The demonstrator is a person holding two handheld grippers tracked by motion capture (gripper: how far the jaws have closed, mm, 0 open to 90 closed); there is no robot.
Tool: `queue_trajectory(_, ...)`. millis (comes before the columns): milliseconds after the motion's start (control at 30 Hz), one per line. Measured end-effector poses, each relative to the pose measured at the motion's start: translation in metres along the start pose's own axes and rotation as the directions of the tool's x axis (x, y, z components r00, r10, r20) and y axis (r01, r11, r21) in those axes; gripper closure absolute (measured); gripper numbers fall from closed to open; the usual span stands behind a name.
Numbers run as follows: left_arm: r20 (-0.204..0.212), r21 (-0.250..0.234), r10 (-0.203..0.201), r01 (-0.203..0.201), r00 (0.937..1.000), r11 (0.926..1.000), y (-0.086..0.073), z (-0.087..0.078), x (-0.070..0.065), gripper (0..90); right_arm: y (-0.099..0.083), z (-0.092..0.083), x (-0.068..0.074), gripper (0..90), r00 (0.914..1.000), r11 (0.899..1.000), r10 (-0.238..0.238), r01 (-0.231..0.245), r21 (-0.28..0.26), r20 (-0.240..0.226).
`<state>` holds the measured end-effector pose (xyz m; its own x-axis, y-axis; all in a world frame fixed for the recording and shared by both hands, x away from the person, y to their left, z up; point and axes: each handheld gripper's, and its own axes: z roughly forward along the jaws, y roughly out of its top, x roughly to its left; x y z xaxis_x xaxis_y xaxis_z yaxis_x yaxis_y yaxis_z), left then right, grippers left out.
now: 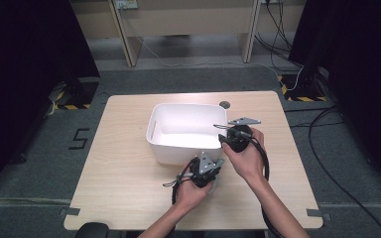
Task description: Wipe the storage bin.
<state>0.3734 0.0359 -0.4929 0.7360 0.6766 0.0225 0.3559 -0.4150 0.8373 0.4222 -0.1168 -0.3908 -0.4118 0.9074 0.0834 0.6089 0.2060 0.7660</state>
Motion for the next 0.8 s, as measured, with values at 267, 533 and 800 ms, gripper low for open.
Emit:
queue_trajectory(267, -0.006, 0.019, 0.001, -0.001, 1.0000, 0.9998, -0.008, 0.007, 0.001, 79.8, 0.000, 0.001, 0.001, 65.6, 1.0000, 1.000, 0.001, -0.001, -0.001, -0.003)
queue_trajectory(533, 0.011, 0.029, -0.011, 0.011, 0.9999, 0.9995, -0.009, 0.008, 0.003, 79.9, 0.000, 0.001, 0.000, 64.8, 1.0000, 1.000, -0.009, 0.009, -0.006, 0.000)
queue_trajectory(800, 0.031, 0.031, -0.031, 0.030, 0.9990, 0.9991, -0.014, -0.025, 0.015, 79.9, 0.001, 0.002, -0.001, 61.1, 0.9999, 1.000, 0.004, -0.004, 0.000, -0.013)
